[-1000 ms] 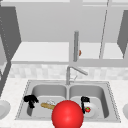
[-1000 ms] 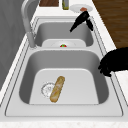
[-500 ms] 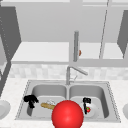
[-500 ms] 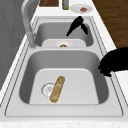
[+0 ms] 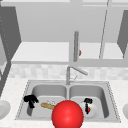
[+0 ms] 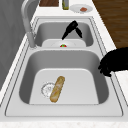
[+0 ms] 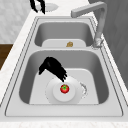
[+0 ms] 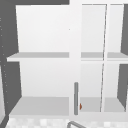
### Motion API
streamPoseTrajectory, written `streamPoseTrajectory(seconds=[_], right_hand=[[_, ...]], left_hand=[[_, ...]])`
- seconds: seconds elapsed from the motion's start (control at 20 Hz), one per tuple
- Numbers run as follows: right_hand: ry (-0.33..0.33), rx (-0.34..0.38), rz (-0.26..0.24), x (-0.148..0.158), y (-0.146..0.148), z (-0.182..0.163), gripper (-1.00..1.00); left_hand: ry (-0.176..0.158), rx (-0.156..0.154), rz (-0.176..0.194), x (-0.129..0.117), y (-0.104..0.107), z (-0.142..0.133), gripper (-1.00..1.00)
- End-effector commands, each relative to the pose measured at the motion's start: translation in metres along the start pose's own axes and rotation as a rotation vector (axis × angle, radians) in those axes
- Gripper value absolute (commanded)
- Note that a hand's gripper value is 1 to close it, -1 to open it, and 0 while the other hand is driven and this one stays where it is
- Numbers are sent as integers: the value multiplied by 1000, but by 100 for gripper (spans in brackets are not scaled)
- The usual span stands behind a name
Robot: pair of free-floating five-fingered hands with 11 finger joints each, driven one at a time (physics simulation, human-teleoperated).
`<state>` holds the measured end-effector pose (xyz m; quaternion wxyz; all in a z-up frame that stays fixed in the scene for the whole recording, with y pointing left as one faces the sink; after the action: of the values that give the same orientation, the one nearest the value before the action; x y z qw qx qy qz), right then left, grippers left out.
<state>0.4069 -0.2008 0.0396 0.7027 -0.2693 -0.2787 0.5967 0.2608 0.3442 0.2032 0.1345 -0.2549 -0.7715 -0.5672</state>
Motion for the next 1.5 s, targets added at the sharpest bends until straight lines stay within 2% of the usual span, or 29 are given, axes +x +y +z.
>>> streamPoseTrajectory(seconds=[0.0, 0.5, 1.45], right_hand=[[-28, 3, 12, -5, 7, -21, -100], [-8, 0, 1, -14, 26, -55, -100], [-15, -8, -9, -24, 41, -137, -100]], left_hand=[[0, 0, 0, 0, 0, 0, 0], [0, 0, 0, 0, 0, 0, 0], [0, 0, 0, 0, 0, 0, 0]])
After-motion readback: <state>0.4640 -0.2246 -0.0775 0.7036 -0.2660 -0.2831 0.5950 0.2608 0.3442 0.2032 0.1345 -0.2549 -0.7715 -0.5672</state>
